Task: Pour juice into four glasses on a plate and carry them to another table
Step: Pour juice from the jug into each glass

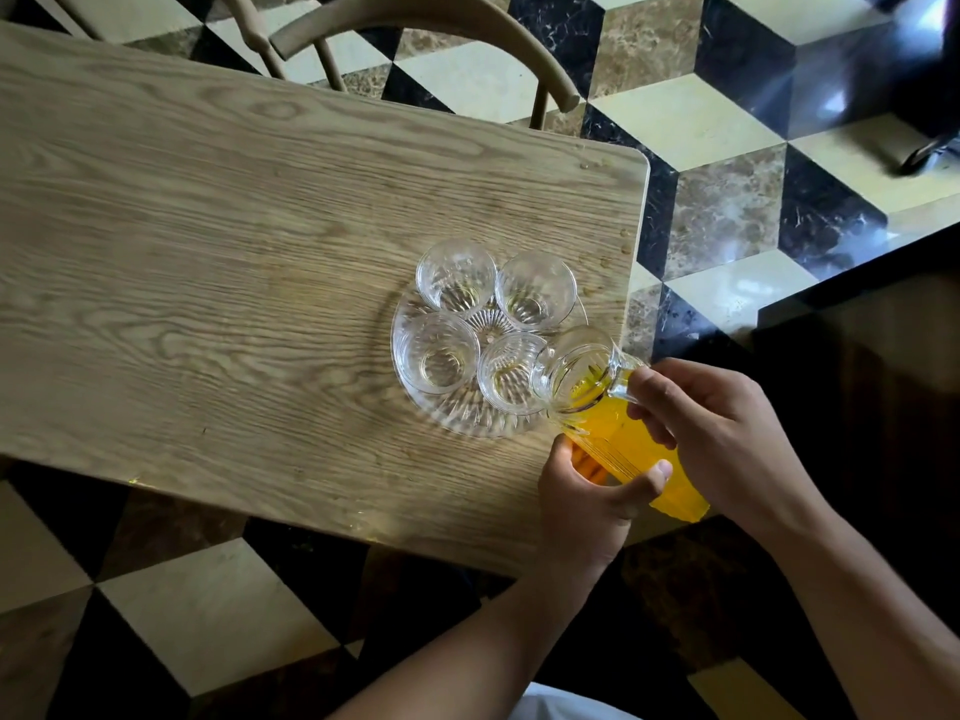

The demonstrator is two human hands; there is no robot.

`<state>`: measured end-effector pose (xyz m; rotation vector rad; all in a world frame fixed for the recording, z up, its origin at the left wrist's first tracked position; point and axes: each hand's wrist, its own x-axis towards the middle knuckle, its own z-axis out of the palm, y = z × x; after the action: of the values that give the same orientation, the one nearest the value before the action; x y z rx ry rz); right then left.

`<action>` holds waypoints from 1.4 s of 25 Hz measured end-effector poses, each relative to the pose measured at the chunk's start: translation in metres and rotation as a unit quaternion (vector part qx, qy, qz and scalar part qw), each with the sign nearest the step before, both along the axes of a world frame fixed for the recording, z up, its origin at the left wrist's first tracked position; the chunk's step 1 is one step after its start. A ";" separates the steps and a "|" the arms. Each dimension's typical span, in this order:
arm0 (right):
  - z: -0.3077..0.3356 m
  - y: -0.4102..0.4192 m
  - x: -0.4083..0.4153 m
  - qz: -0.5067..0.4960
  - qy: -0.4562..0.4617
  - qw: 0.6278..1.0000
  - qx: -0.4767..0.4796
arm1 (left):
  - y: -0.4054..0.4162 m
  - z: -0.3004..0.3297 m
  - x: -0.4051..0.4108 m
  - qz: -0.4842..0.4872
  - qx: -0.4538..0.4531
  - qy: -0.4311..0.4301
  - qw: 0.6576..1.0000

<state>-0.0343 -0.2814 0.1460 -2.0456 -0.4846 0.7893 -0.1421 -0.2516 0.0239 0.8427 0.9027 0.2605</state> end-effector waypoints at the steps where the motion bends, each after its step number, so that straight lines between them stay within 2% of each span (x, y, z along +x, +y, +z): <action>1: -0.001 0.001 0.000 0.000 0.002 1.000 -0.005 | -0.001 -0.001 0.001 0.003 -0.005 -0.003 1.000; 12: -0.003 0.015 0.002 0.024 -0.027 0.998 -0.052 | -0.004 -0.003 0.005 0.011 -0.045 -0.007 0.999; 18: -0.004 0.023 0.000 0.038 -0.042 0.996 -0.073 | -0.002 -0.003 0.007 0.021 -0.090 -0.030 0.995; 35: 0.007 0.033 0.000 0.057 -0.100 0.986 -0.124 | -0.008 -0.003 0.011 0.026 -0.141 -0.075 0.987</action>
<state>-0.0343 -0.2485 0.1527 -2.3608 -0.6476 0.7440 -0.1310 -0.2594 0.0208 0.5303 0.7982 0.2318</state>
